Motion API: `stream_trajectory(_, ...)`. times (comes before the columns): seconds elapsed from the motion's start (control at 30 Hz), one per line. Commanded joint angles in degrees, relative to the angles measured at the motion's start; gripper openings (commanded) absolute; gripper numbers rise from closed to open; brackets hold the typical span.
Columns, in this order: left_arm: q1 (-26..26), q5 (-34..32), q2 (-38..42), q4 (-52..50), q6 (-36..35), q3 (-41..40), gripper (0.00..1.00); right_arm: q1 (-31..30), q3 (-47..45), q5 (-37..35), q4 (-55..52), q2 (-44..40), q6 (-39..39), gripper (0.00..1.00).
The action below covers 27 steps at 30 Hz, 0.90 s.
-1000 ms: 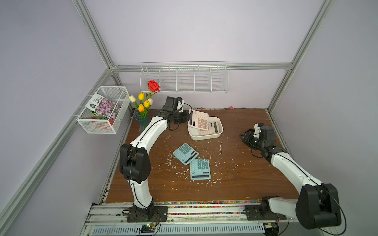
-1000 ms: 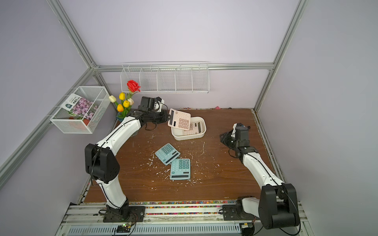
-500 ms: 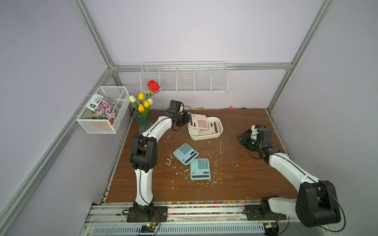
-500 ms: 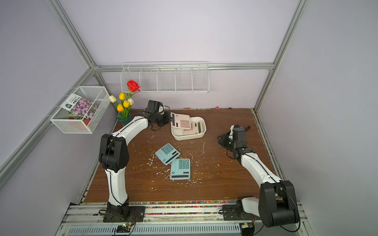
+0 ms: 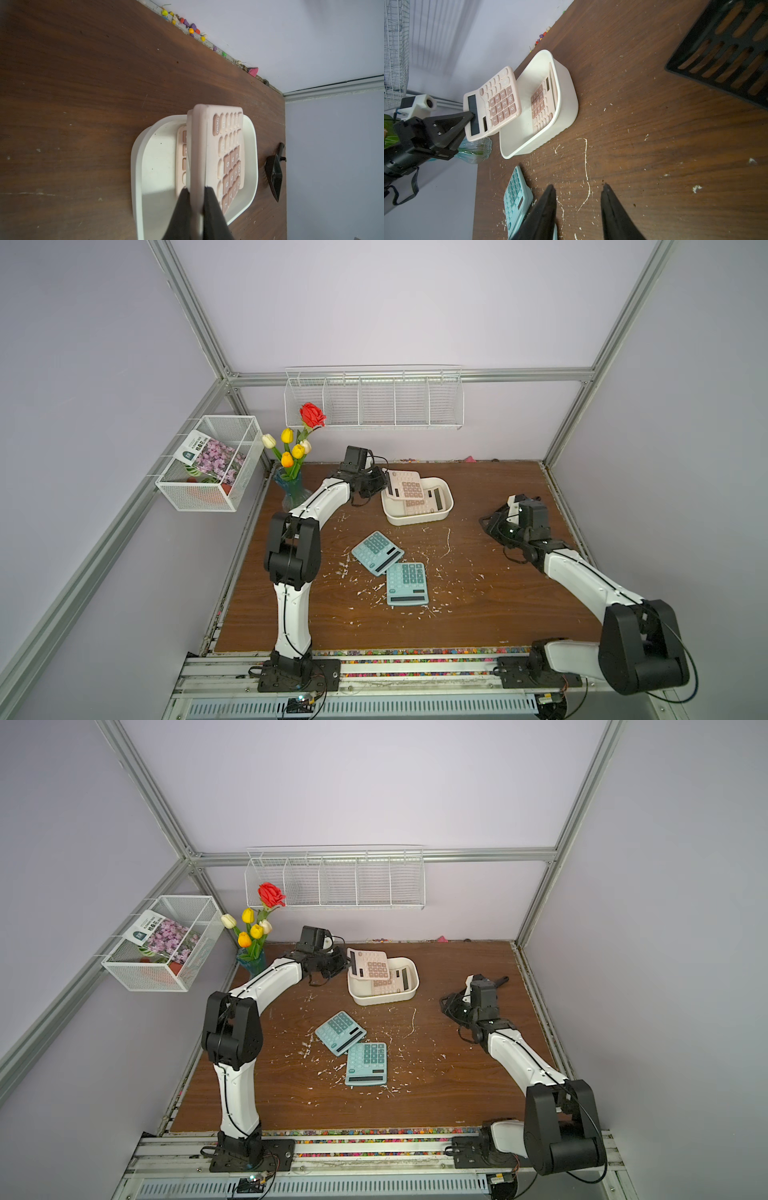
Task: Put the calculator in the storage box
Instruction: Pick up the calculator at the center of the board, then place the calculator in the storage box.
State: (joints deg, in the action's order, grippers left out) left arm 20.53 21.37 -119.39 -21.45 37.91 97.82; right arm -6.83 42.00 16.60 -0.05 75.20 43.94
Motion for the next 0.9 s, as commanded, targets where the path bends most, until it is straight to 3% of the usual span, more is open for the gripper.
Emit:
stream_trajectory(0.0,0.3,1.3,0.34,2.32,0.31,-1.21,0.0,-0.31,-1.16,0.71,1.02,0.48,0.22,0.39)
stream_trajectory(0.87,1.53,1.79,-1.43,3.26,0.61,-3.61,0.0,-0.29,-0.06,1.86,0.85,1.79,-0.62,0.39)
